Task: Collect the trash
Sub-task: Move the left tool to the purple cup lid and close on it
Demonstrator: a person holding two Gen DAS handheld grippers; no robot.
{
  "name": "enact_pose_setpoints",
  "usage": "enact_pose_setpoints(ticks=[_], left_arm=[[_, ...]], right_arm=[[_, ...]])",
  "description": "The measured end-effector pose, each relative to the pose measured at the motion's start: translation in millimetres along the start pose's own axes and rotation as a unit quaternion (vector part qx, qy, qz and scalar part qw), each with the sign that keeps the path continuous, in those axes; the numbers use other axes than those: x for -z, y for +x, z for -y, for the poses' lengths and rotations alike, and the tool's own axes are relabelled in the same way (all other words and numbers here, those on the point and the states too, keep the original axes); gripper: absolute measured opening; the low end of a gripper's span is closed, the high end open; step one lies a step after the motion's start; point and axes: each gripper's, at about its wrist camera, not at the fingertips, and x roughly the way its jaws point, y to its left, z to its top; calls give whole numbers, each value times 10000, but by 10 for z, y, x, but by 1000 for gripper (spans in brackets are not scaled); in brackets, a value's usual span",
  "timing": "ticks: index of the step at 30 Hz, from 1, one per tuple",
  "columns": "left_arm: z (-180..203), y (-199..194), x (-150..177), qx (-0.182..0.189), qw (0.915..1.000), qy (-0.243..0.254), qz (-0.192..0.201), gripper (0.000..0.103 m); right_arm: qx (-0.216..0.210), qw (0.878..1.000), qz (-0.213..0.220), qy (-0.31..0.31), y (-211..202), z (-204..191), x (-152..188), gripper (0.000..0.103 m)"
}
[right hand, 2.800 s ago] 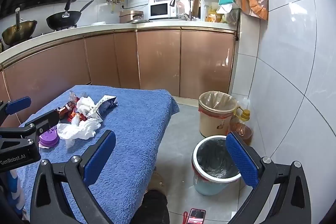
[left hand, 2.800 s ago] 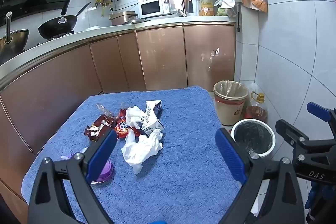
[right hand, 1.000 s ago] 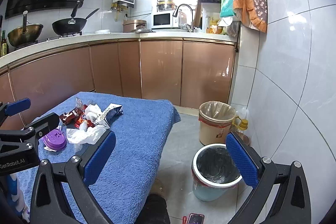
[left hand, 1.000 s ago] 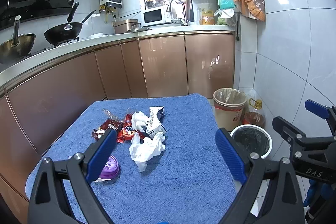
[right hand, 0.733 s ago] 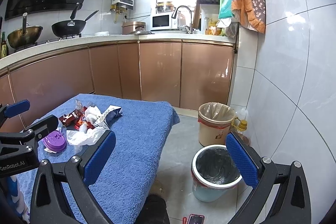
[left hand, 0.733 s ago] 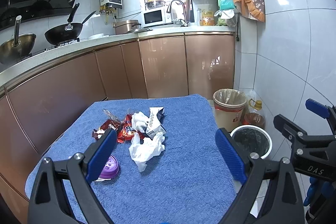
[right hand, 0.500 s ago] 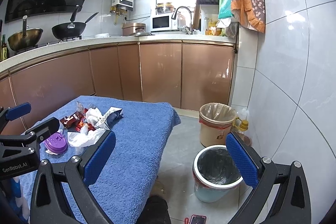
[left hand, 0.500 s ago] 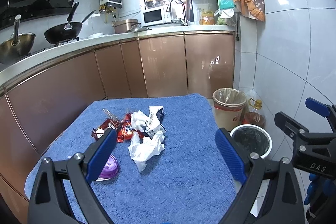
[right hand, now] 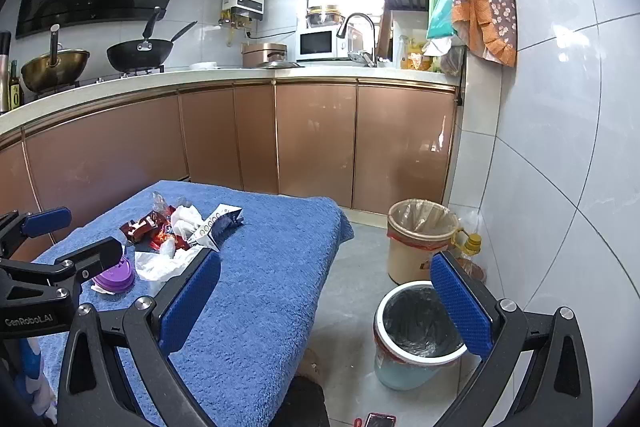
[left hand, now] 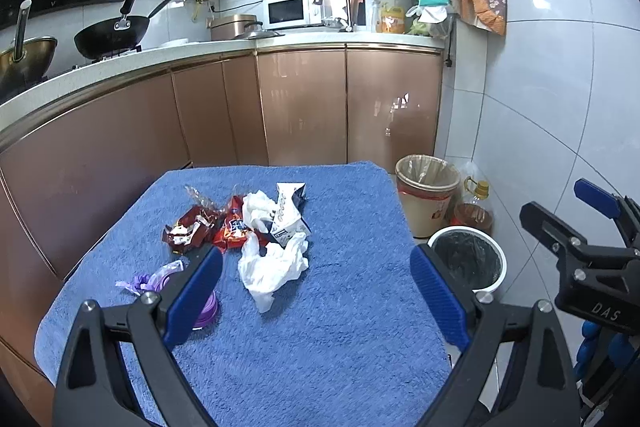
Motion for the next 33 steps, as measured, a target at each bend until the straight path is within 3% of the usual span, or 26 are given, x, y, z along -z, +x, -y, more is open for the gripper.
enact_pose_setpoints(ticks=[11, 17, 20, 26, 30, 33], left_arm=[[-246, 142, 46, -141, 9997, -172, -110, 95], [-577, 244, 142, -270, 9985, -416, -237, 95], [-818, 281, 220, -303, 9974, -585, -307, 94], [-1306, 340, 441, -132, 9945, -876, -567, 92], [-1584, 412, 588, 165, 9883, -1269, -833, 80], [-1730, 518, 672, 384, 9810, -1615, -1006, 77]], right_arm=[[-116, 9998, -109, -142, 126, -99, -7, 103], [-430, 9983, -234, -301, 269, -249, -4, 103], [-676, 9964, -310, -411, 360, -367, 9, 103], [-1551, 9839, -625, -638, 665, -664, 38, 100], [-2080, 9710, -908, -748, 916, -869, 100, 86], [-2431, 9604, -1104, -797, 1083, -1009, 148, 79]])
